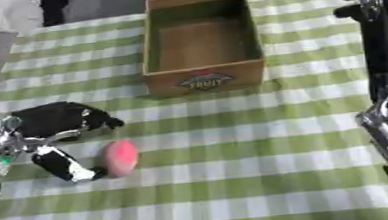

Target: Pick up objects on the table and place them in the box.

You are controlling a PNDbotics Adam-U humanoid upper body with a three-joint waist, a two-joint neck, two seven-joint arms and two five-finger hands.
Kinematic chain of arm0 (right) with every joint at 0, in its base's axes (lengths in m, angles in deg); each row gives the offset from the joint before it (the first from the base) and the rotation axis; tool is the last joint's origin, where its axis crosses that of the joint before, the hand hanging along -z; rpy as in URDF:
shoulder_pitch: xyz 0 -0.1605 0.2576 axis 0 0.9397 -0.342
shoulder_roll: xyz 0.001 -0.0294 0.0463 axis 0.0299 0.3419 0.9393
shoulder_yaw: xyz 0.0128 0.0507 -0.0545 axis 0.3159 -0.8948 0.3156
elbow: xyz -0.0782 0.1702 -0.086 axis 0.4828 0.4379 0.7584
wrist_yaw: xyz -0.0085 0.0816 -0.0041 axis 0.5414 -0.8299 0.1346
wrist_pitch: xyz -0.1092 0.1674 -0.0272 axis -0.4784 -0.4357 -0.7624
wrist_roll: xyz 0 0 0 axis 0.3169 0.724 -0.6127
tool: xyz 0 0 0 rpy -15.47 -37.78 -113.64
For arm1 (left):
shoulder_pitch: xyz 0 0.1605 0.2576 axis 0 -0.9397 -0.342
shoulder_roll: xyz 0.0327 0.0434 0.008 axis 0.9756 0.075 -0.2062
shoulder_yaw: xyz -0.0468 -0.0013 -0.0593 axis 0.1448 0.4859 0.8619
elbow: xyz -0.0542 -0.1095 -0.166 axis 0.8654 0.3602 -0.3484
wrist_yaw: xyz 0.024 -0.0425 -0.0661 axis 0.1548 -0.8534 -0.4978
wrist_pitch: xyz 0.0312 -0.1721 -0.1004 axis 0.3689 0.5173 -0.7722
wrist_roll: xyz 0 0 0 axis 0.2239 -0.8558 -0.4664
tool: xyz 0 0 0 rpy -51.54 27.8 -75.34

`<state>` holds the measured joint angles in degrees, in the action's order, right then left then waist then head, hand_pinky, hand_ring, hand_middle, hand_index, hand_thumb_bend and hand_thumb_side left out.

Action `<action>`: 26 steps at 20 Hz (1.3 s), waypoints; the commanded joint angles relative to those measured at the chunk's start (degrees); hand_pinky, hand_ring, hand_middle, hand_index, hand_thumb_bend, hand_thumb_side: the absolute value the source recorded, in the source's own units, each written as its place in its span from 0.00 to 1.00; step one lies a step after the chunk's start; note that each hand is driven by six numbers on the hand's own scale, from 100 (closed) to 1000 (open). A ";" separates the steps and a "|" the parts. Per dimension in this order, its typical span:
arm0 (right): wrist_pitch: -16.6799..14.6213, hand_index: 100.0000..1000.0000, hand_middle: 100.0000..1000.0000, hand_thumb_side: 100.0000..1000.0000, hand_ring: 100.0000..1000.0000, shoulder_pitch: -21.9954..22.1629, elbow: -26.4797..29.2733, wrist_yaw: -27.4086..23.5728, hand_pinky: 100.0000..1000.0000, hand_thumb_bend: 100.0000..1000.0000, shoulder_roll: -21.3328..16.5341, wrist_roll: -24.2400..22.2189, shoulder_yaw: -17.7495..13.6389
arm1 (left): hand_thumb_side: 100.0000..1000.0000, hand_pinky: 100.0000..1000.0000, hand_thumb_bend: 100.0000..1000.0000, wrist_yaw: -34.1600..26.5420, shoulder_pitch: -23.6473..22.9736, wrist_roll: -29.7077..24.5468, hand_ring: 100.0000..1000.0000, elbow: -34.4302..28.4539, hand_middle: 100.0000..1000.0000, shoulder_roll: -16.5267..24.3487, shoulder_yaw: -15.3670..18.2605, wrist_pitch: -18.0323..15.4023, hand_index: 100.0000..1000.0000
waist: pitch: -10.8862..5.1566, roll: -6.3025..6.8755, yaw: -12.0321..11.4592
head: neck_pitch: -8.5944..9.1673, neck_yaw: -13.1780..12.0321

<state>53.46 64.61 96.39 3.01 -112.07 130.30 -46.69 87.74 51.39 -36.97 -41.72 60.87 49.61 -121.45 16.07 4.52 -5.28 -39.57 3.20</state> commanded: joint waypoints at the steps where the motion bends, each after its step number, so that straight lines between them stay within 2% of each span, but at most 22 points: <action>1: 3.32 0.88 0.62 0.98 0.61 -0.56 1.16 -0.26 0.83 0.00 -1.15 3.67 -0.15 | 0.56 0.71 0.36 0.20 1.28 -16.43 0.76 -0.06 0.71 0.57 -0.09 -16.16 0.96 | -0.97 -0.03 0.10 | 0.81 -0.17; 5: 3.40 0.88 0.62 0.97 0.61 -0.51 1.16 -0.29 0.83 0.00 -1.16 3.60 -0.15 | 0.57 0.70 0.36 -0.52 1.61 -16.82 0.75 -0.56 0.68 0.06 -0.59 -16.16 0.93 | -0.93 -0.02 0.18 | 0.75 -0.24; 11: 3.30 0.88 0.62 0.97 0.61 -0.34 1.16 -0.40 0.83 0.00 -1.10 3.74 -0.13 | 0.55 0.68 0.35 -2.71 1.55 -18.56 0.72 -1.86 0.65 0.08 -1.08 -16.16 0.82 | -0.96 0.09 0.13 | 0.78 -0.22; 15: 3.26 0.88 0.62 0.97 0.61 -0.23 1.16 -0.47 0.83 0.00 -1.08 3.87 -0.16 | 0.50 0.66 0.31 -4.97 1.42 -20.26 0.69 -2.42 0.64 0.14 -1.36 -16.16 0.79 | -1.00 0.15 0.10 | 0.75 -0.21; 20: 3.37 0.88 0.62 0.97 0.61 -0.16 1.16 -0.53 0.83 0.00 -1.07 4.08 -0.19 | 0.43 0.64 0.22 -9.10 1.28 -23.80 0.68 -2.96 0.61 0.20 -1.47 -16.16 0.81 | -1.04 0.16 0.05 | 0.72 -0.20; 26: 3.58 0.88 0.62 0.98 0.62 -0.22 1.16 -0.59 0.83 0.00 -1.03 4.26 -0.16 | 0.38 0.61 0.13 -12.31 1.40 -24.26 0.66 -3.12 0.62 -0.08 -2.69 -16.16 0.85 | -0.98 0.11 0.19 | 0.77 -0.36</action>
<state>53.32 65.07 96.39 2.73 -112.08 130.45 -46.68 76.29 52.02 -40.92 -43.95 59.92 46.89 -117.50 16.08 4.82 -5.06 -39.18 3.08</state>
